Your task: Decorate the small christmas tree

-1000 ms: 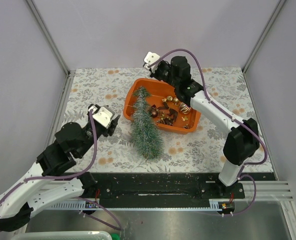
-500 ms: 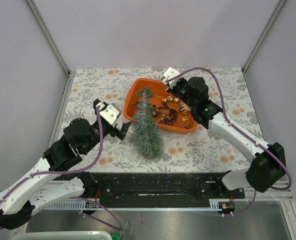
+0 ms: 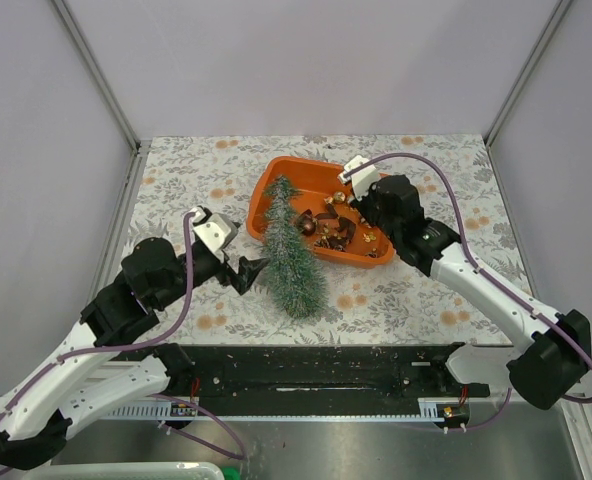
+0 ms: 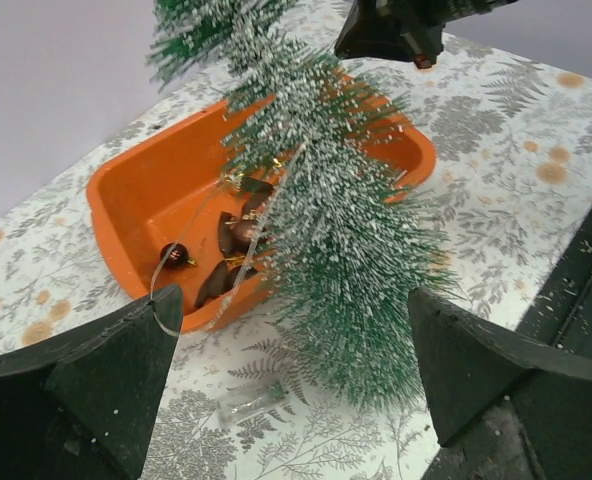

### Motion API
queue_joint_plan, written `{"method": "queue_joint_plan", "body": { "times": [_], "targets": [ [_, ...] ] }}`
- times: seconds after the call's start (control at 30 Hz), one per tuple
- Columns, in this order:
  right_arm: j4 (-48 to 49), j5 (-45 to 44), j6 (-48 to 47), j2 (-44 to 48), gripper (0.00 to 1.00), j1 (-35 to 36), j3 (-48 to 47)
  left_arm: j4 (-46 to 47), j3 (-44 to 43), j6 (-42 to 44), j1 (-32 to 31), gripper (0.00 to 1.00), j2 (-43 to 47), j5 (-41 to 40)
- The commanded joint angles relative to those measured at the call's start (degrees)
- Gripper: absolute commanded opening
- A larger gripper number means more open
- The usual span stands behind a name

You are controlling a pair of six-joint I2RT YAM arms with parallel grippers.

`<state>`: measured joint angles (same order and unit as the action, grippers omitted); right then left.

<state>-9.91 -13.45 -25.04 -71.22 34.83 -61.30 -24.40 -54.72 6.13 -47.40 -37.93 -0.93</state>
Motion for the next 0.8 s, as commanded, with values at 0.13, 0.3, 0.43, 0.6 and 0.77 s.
{"method": "queue_joint_plan", "body": {
  "times": [0.13, 0.3, 0.43, 0.6, 0.77],
  "targets": [
    [-9.68, -11.85, 2.97, 0.91, 0.00, 0.15, 1.97, 5.93, -0.83, 0.02, 0.55, 0.99, 2.25, 1.20],
    [-17.41, -15.55, 6.92, -0.85, 0.00, 0.15, -0.22, 7.35, -3.28, -1.11, 0.64, 0.99, 2.60, -0.05],
    [-17.60, -13.01, 7.81, 0.64, 0.00, 0.06, -0.49, 11.64, -0.67, -2.17, 0.64, 0.99, 4.97, 3.13],
    [-19.52, -12.56, 9.65, 1.96, 0.00, 0.06, -1.54, 22.90, 6.64, -1.65, 0.64, 0.99, 7.96, -7.22],
    [-27.94, -11.86, 12.81, 1.70, 0.00, 0.50, -3.56, 15.54, 6.02, -1.65, 0.73, 0.99, 6.12, -4.28]
  ]
}}
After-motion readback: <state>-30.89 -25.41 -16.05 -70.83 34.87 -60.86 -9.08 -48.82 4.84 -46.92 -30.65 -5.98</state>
